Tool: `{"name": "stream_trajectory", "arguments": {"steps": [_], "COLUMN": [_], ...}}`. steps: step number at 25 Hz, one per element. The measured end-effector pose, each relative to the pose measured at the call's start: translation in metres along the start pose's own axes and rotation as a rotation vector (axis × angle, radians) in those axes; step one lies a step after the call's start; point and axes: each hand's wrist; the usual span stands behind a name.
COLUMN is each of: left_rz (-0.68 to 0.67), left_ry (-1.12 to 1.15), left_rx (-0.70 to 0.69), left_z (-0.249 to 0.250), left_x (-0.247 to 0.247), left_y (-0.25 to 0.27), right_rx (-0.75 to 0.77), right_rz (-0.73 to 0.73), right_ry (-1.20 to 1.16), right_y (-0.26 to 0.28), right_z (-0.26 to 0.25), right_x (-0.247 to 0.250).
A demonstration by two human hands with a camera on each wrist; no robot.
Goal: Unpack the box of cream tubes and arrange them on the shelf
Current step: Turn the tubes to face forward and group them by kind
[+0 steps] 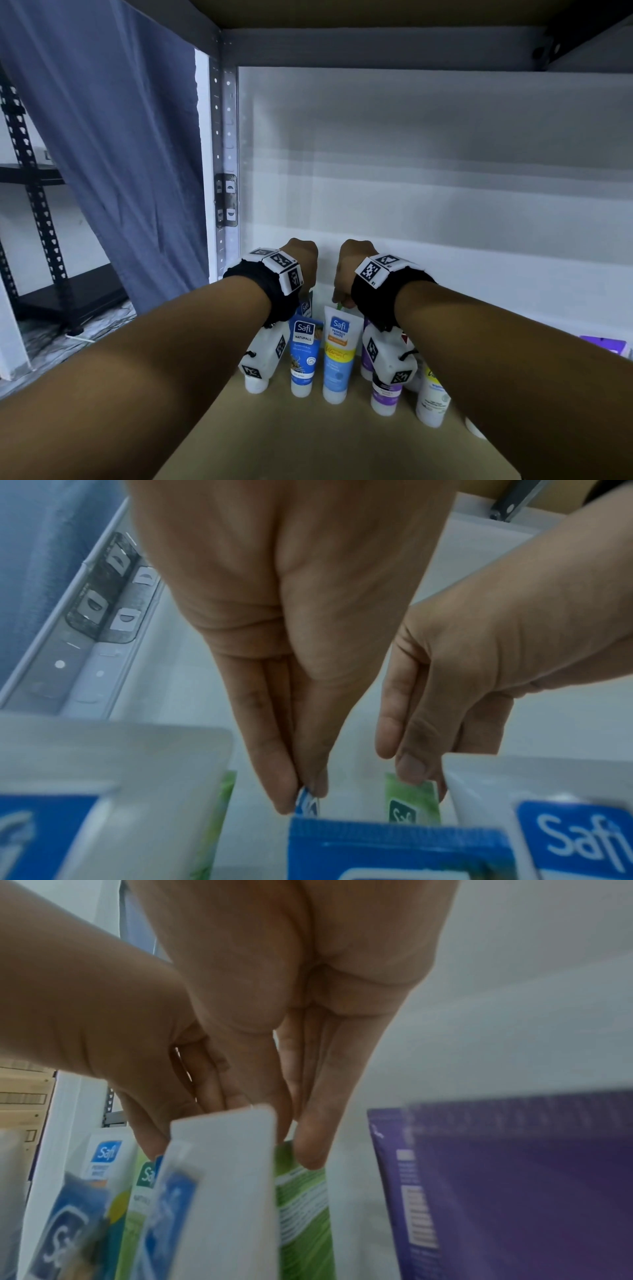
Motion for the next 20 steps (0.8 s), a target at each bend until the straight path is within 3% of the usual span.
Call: {"name": "stream_trajectory", "arguments": {"steps": [10,20], "left_rz": [0.014,0.001], "left_ry": [0.143,0.092], "left_rx": [-0.103,-0.107], "left_z": [-0.001,-0.002], "left_x": [0.004,0.000], "left_y": [0.012,0.012], "right_rx": [0.206,0.170], "right_rz": [0.043,-0.011], "right_ry": [0.180,0.160], "right_y": [0.001,-0.004], "right_z": [0.001,-0.001], "right_x": [-0.003,-0.007]}}
Point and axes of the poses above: each hand's wrist, its own y-axis away from the middle knuckle, its own x-axis out of the back of the hand, z = x × y, and after that the axes turned 11 degrees about -x, right-handed
